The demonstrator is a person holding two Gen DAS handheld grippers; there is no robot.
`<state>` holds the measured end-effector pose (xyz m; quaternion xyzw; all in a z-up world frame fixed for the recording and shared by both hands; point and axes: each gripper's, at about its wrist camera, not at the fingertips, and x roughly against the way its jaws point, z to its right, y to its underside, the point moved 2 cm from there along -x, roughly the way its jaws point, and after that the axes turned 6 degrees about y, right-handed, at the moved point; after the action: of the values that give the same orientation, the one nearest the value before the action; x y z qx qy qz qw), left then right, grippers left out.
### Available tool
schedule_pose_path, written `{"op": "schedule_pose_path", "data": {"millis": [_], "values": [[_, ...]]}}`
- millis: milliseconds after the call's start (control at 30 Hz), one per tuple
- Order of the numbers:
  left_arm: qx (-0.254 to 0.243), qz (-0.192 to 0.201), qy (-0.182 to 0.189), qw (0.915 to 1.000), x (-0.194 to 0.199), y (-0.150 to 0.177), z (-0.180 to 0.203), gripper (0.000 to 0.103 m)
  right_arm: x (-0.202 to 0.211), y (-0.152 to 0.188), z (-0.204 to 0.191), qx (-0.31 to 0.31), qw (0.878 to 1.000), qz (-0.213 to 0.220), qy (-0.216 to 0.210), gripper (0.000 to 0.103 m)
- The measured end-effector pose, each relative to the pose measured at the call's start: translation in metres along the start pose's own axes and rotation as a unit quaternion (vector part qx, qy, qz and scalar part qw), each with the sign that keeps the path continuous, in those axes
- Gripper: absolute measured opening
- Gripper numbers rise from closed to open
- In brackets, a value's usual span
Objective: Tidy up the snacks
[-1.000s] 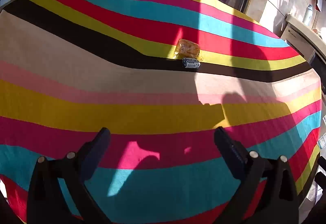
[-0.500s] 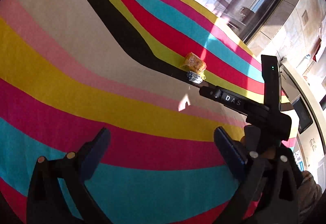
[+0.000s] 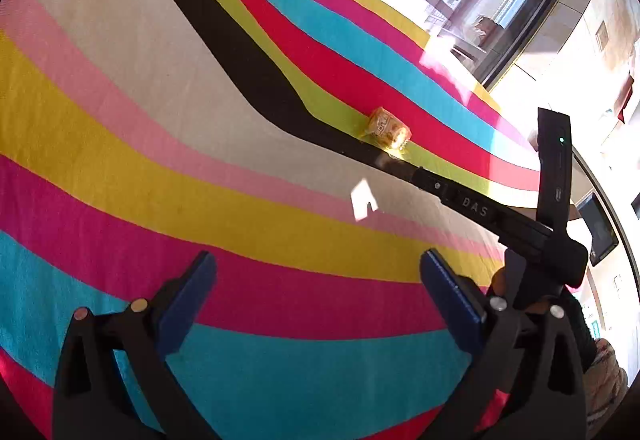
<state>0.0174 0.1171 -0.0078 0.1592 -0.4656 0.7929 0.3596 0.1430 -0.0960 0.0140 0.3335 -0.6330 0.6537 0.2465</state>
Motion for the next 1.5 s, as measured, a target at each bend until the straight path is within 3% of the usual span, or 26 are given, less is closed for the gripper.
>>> {"op": "schedule_pose_path", "data": {"millis": [200,300,433,567,667,800,967,1000,1033,1067,1267,1500], "values": [[-0.009,-0.008,-0.010,0.9999,-0.001,0.001,0.003,0.101,0.052,0.050,0.041,-0.011,1.000,0.006,0.025,0.035],[-0.017,-0.023,-0.018,0.9994,-0.006,0.002,0.007,0.101,0.071,0.077,0.056,-0.046,0.999,0.003,0.028,0.035],[-0.021,-0.054,-0.065,0.9962,-0.022,-0.005,0.021,0.101,0.080,0.087,0.070,-0.080,0.996,0.017,0.019,0.035],[-0.086,-0.091,-0.060,0.9903,-0.063,-0.034,0.067,0.101,0.077,0.089,0.071,-0.100,0.995,0.011,0.010,0.035],[-0.116,-0.089,-0.070,0.9867,-0.108,-0.062,0.091,0.101,0.073,0.085,0.070,-0.106,0.994,0.004,0.001,0.035],[-0.108,-0.068,-0.103,0.9865,-0.168,-0.098,0.097,0.101,0.065,0.087,0.072,-0.119,0.993,-0.014,-0.006,0.035],[-0.083,-0.082,-0.138,0.9835,-0.216,-0.117,0.082,0.101,0.058,0.086,0.072,-0.128,0.991,-0.026,-0.010,0.035],[-0.088,-0.076,-0.133,0.9842,-0.214,-0.117,0.083,0.097,0.059,0.087,0.073,-0.132,0.991,-0.025,-0.013,0.035],[-0.091,-0.074,-0.121,0.9857,-0.211,-0.115,0.084,0.086,0.059,0.087,0.073,-0.135,0.990,-0.024,-0.015,0.035],[-0.099,-0.072,-0.108,0.9866,-0.207,-0.113,0.085,0.057,0.059,0.088,0.075,-0.139,0.990,-0.023,-0.017,0.035],[-0.133,-0.035,-0.037,0.9898,-0.139,-0.084,0.084,0.053,0.057,0.087,0.077,-0.145,0.989,-0.022,-0.018,0.035],[-0.177,0.003,-0.009,0.9842,-0.034,-0.041,0.086,0.055,0.059,0.089,0.078,-0.145,0.989,-0.022,-0.017,0.035]]}}
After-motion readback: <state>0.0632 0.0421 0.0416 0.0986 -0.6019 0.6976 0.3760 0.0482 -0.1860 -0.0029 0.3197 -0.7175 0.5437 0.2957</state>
